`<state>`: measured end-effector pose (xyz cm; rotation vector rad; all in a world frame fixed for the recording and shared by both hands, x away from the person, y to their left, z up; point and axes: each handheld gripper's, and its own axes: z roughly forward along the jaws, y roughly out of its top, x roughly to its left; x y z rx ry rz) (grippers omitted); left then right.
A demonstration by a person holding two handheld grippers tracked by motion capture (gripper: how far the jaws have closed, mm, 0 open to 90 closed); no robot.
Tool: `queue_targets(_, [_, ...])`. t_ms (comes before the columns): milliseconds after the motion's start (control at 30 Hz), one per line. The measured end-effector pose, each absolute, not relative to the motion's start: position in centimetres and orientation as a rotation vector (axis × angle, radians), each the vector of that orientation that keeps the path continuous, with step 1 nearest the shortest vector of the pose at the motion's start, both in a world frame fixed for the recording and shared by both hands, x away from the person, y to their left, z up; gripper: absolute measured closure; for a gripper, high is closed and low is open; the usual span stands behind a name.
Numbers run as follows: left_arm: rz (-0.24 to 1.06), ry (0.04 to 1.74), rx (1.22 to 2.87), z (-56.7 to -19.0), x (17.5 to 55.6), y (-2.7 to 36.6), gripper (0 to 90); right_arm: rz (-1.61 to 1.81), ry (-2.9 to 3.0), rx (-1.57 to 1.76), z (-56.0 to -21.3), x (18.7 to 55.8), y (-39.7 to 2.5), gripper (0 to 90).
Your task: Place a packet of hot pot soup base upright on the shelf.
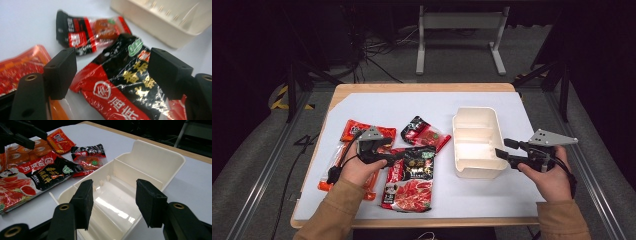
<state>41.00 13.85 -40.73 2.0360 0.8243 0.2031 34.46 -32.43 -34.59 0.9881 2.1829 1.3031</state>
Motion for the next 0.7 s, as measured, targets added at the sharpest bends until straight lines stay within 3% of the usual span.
queue_targets(400, [0.161,0.881,2.091,-43.3,43.3,13.2,21.3,1.296,2.224,0.984,-35.2,34.8,-31.9,46.1])
queue_targets(700, [0.088,0.910,2.146,-43.7,43.6,13.0,27.4,1.306,2.242,0.984,-35.5,34.7,-31.5,46.0])
